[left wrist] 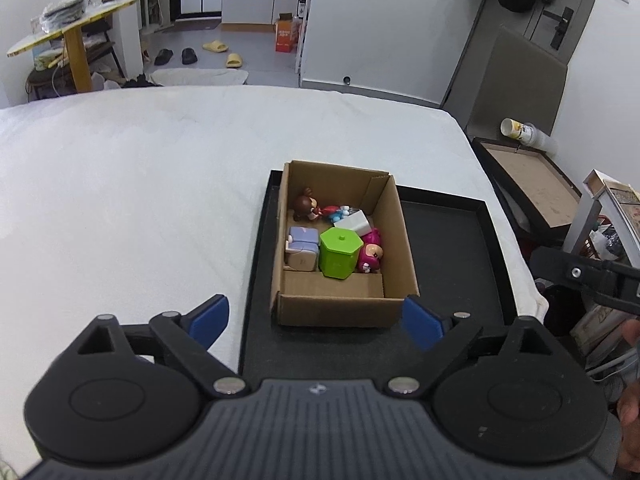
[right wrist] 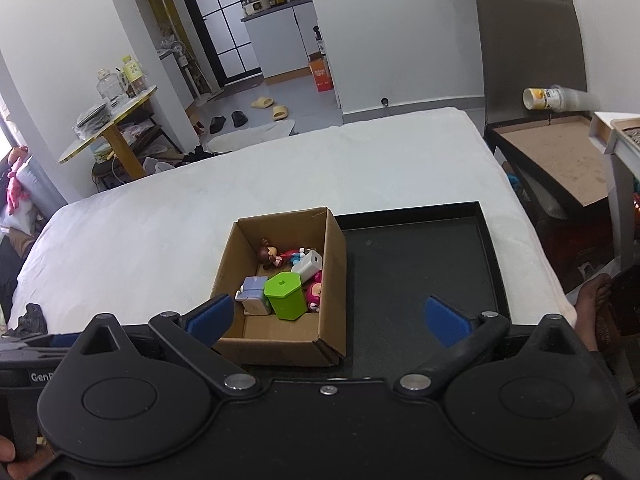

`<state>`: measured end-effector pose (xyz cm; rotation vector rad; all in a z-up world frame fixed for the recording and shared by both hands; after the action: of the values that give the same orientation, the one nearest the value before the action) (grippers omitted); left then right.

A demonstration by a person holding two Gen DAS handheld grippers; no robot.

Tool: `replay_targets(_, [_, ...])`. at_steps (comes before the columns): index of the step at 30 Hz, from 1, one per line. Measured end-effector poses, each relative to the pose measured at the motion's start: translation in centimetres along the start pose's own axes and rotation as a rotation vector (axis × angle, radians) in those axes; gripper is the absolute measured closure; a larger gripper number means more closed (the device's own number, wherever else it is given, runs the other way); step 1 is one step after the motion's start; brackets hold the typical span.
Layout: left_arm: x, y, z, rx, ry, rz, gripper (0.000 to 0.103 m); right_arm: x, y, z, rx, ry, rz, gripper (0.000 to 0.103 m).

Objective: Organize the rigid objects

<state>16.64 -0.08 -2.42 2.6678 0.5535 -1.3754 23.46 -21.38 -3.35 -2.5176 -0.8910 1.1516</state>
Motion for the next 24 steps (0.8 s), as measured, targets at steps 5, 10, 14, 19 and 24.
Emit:
replay_targets(5, [-1.3,-0.2,0.2,0.01,0.024,0.009,0.009,-1.4,-0.9,0.3,-0.022,0.015,0.003,0.0])
replay_targets(10, [-2.7,-0.4,0.5,0.026,0.04,0.017,0.009,-2.7,-1.4,0.6,-0.029,0.039,0.02,0.0])
replay_targets(14, [-3.8,-0.4,1.0,0.032,0.051,0.022,0.009,-3.9,-1.9,0.6,-0.015,0.055,-0.006,0.0])
replay_targets(19, [-5.3,-0.6,1.6,0.048,0.078,0.026,0.009,-6.0,-3.0,0.7,-0.008,0.085,-0.064,0.0])
replay_targets(24, [-6.8,-1.1,2.3,0.03,0.089,0.057,0.009,-7.3,-3.7,1.2,-0.039,0.09,-0.03,0.0])
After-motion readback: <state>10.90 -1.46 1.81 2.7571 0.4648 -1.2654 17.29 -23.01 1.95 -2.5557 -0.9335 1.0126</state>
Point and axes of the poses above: each gripper's, at about its wrist camera, not at the fingertips, and x roughly the way its jaws point, y to its right, z to its underside, the point moved 4 cm from there along x, roughly the way its jaws point, and after that the axes turned 14 degrees about -z, right-handed, at the moved point
